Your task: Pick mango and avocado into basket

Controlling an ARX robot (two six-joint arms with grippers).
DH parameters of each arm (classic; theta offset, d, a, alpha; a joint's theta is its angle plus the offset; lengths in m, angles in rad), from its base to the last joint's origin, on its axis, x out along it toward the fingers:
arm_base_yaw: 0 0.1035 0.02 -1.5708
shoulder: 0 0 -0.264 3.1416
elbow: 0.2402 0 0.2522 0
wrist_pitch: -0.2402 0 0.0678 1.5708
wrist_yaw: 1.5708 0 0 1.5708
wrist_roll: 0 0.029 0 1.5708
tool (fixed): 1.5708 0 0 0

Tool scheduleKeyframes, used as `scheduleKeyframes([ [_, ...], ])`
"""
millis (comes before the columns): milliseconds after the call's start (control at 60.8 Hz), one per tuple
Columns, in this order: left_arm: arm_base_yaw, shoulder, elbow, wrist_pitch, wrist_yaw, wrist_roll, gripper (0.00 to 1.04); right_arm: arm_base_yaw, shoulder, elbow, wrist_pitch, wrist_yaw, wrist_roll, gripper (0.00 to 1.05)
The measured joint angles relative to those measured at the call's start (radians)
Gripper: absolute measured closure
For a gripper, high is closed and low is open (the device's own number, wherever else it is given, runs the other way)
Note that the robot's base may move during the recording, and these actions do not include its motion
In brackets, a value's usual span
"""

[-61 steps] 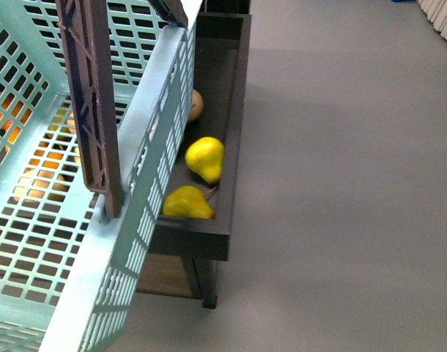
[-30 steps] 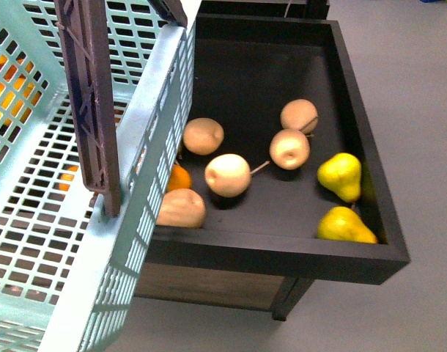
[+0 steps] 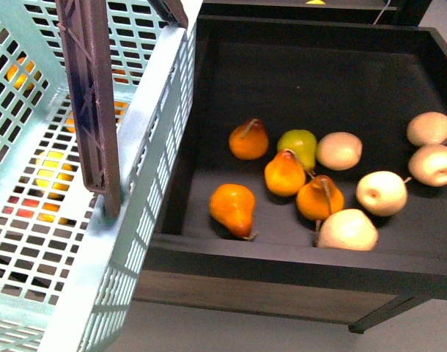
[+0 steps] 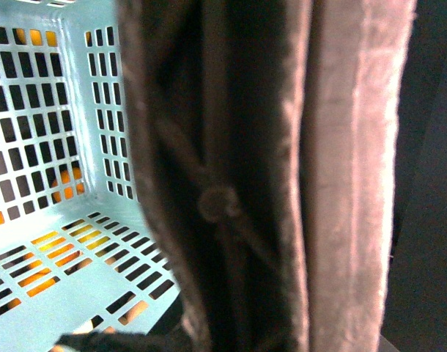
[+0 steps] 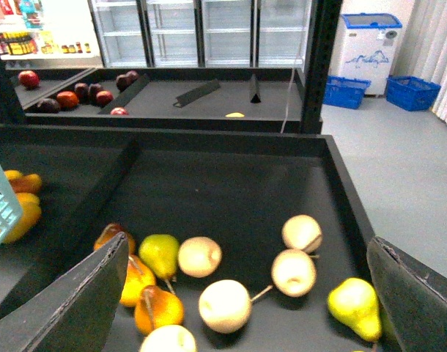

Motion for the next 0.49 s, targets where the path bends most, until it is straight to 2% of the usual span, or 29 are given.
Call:
scheduleKeyframes([
  [494,0.0,0.0,0.0,0.0,-0.003,0.002,0.91,0.0,0.0,0.0,0.0,0.002,0.0,0.09],
])
